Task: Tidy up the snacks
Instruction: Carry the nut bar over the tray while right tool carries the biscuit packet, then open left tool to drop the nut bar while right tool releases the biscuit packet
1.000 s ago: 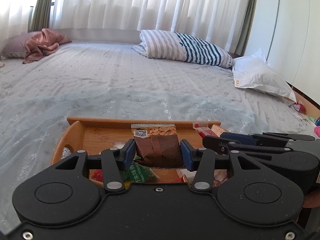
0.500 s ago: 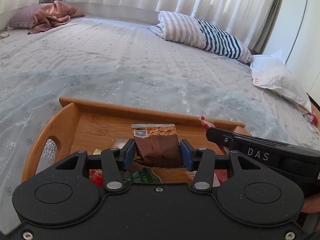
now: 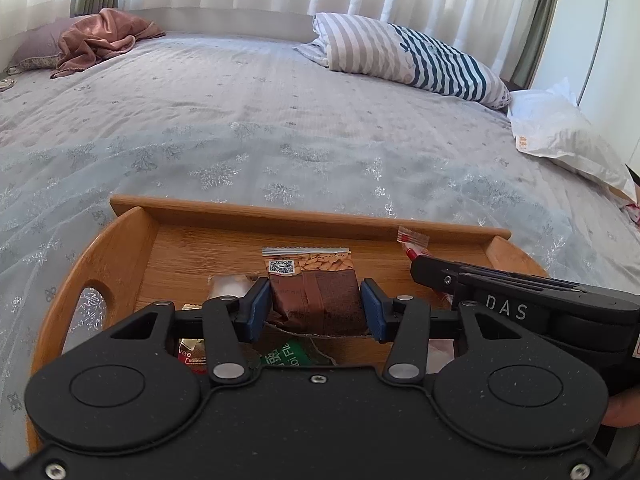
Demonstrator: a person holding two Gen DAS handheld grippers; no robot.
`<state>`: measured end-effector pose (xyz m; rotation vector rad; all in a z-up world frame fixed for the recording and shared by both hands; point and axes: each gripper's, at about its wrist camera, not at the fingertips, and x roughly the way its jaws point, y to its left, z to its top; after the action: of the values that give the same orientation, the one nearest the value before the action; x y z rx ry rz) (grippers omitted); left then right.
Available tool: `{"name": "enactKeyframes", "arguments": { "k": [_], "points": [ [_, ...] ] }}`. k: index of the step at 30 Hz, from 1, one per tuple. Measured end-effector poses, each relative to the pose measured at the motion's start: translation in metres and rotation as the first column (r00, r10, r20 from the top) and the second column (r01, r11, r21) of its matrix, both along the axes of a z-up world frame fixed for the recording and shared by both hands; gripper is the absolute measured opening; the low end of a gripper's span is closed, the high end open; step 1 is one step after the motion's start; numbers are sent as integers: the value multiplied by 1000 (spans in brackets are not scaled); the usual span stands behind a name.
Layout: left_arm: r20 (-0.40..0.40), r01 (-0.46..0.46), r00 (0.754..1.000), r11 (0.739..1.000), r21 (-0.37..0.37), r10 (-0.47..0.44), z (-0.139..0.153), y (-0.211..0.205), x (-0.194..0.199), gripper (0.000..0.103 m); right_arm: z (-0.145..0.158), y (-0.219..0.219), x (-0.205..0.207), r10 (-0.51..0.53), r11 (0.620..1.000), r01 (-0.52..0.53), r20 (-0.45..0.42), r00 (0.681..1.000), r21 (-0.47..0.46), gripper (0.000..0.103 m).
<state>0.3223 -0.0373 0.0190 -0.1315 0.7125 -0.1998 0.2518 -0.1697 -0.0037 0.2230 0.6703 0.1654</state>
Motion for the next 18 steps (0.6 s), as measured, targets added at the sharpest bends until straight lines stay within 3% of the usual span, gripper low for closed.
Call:
{"name": "enactKeyframes", "arguments": {
  "k": [18],
  "points": [
    [-14,-6,1000,1000,16,6,-7,0,3,46,-4,3,-2,12,1000,-12,-9,1000,-11,43]
  ]
}}
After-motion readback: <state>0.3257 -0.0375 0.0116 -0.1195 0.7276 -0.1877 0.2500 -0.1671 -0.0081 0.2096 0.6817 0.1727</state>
